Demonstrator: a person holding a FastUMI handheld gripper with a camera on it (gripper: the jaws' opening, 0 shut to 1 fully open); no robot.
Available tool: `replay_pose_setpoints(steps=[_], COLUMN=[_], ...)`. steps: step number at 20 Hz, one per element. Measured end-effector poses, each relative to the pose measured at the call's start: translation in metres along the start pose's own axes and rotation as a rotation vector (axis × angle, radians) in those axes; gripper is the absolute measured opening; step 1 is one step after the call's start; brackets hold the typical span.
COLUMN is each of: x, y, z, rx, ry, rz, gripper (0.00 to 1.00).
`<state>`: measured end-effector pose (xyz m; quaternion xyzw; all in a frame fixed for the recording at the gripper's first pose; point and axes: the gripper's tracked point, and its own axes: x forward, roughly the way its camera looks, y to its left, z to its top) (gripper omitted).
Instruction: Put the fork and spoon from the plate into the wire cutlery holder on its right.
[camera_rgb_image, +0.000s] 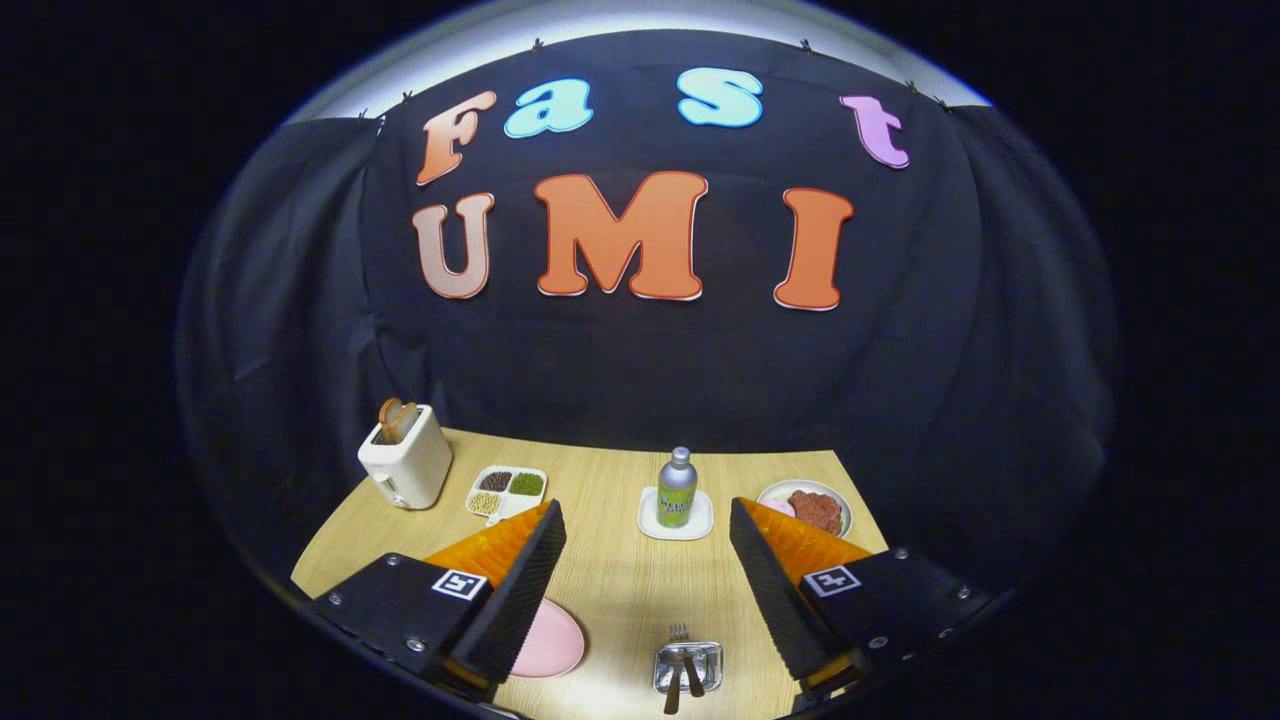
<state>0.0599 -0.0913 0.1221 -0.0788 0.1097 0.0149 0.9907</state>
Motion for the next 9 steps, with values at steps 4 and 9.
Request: replay_pose_setpoints(steps=[4, 9], x=[-0.007, -0.009], y=[0.008, 0.021], z=[0.011, -0.004], rx=[0.015, 0.008], ry=[-0.07, -0.041], rz=[0.0, 0.028], gripper=[0.99, 0.99])
